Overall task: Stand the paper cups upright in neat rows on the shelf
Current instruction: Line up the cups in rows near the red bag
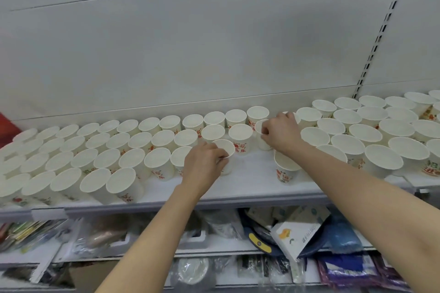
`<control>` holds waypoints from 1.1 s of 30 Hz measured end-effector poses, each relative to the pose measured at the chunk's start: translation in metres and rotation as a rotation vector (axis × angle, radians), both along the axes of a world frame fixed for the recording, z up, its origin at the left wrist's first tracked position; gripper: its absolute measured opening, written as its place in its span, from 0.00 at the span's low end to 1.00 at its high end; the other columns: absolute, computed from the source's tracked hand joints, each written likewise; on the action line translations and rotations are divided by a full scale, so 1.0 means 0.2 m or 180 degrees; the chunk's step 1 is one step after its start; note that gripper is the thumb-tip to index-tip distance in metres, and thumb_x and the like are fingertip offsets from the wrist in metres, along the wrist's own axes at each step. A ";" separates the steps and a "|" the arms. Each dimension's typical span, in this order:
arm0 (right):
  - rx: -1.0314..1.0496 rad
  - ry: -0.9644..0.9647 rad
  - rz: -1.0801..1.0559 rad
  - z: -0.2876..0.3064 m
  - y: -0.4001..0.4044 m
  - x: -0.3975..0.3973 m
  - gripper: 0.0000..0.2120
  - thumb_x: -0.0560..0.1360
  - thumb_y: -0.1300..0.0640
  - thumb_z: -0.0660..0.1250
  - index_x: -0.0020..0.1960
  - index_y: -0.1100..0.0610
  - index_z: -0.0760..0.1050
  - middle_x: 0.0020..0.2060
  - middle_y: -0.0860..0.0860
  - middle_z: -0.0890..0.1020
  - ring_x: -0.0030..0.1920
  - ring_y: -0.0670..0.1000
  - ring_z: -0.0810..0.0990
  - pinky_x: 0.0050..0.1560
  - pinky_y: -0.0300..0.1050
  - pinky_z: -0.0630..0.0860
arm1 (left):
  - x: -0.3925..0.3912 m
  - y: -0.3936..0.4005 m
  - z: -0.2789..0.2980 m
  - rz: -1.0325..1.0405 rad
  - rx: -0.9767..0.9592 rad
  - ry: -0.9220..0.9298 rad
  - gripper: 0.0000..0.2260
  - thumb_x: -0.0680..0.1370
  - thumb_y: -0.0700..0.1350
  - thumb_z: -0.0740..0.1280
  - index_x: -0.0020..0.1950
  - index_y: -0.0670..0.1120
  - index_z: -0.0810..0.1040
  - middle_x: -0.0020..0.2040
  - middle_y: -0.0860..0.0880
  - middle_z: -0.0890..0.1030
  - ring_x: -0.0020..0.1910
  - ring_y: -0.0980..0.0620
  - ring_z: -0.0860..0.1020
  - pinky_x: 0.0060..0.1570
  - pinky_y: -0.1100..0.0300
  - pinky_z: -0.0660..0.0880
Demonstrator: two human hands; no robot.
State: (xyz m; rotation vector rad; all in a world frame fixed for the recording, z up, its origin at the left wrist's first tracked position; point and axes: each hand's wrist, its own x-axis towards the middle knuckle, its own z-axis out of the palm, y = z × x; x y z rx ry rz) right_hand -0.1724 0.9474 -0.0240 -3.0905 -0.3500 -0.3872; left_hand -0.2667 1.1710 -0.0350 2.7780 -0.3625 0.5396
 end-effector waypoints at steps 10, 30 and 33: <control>0.0964 -0.0363 0.0314 0.00 -0.06 -0.14 0.08 0.73 0.46 0.69 0.47 0.49 0.81 0.42 0.48 0.83 0.50 0.55 0.75 0.54 0.50 0.62 | -0.03 -0.03 -0.01 0.0233 -0.0092 0.0257 0.14 0.74 0.49 0.71 0.60 0.52 0.81 0.55 0.52 0.80 0.55 0.49 0.75 0.49 0.55 0.73; 0.1201 -0.0673 0.0788 -0.13 -0.21 -0.60 0.07 0.64 0.56 0.79 0.36 0.51 0.80 0.33 0.45 0.81 0.41 0.54 0.75 0.44 0.48 0.66 | -0.09 0.13 0.10 0.0538 0.0234 0.0070 0.15 0.74 0.54 0.71 0.59 0.55 0.80 0.56 0.54 0.80 0.55 0.49 0.73 0.48 0.57 0.69; 0.1530 -0.0478 0.0788 -0.09 -0.10 -0.58 0.05 0.67 0.55 0.77 0.38 0.50 0.81 0.34 0.44 0.81 0.42 0.53 0.74 0.45 0.52 0.70 | -0.01 0.04 0.12 0.0098 0.0656 0.0203 0.12 0.76 0.50 0.70 0.58 0.54 0.81 0.56 0.53 0.80 0.56 0.48 0.73 0.48 0.57 0.68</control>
